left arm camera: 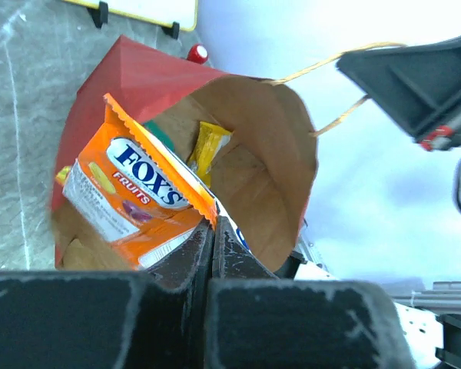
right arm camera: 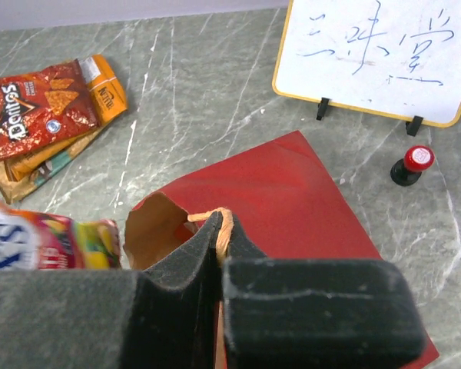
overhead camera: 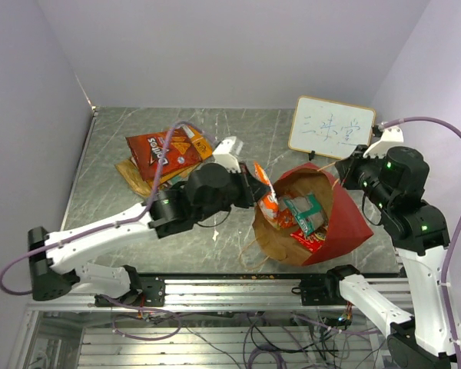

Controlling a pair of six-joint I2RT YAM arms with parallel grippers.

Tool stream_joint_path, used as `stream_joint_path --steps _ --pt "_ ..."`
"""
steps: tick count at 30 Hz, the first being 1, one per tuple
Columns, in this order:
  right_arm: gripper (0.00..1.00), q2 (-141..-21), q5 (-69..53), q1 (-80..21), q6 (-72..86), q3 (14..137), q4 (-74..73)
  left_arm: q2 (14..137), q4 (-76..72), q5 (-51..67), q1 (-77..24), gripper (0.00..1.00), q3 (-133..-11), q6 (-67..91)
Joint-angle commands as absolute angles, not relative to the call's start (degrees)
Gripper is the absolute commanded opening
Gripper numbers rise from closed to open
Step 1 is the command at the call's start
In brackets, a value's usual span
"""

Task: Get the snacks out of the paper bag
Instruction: Take out the snack from the paper bag, then place the snack at the center of the board.

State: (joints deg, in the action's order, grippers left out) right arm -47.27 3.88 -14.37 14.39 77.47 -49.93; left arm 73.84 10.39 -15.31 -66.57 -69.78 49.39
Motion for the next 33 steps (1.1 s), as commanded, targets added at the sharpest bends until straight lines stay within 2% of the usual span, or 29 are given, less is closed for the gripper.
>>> stream_joint_path --steps 1,9,15,18,21,26,33 --pt "0.00 -45.6 6.0 -14.6 15.5 74.9 -46.2 68.0 17.8 -19.8 -66.3 0.07 -72.3 45.8" --pt "0.00 -44.9 7.9 -14.6 17.8 72.9 -46.7 63.0 37.2 -32.6 -66.3 0.07 -84.2 41.8" --pt "0.00 -45.1 7.6 -14.5 19.0 72.4 -45.8 65.8 51.6 -44.8 -62.0 0.07 -90.7 41.2" --pt "0.00 -44.5 7.5 -14.5 19.9 72.4 -45.8 68.5 54.3 -45.1 -55.7 0.07 -93.3 38.7" --pt "0.00 -44.0 7.2 -14.5 19.8 71.9 -45.6 70.0 50.9 -44.9 -49.7 0.07 -92.1 31.3" --pt "0.00 -44.6 5.9 -14.6 19.2 72.8 -46.3 75.5 45.8 -35.1 -35.4 0.07 -91.8 23.5" --pt "0.00 -45.5 3.6 -14.5 16.0 74.5 -48.2 87.9 46.5 -32.4 -20.8 0.07 -95.6 19.7"
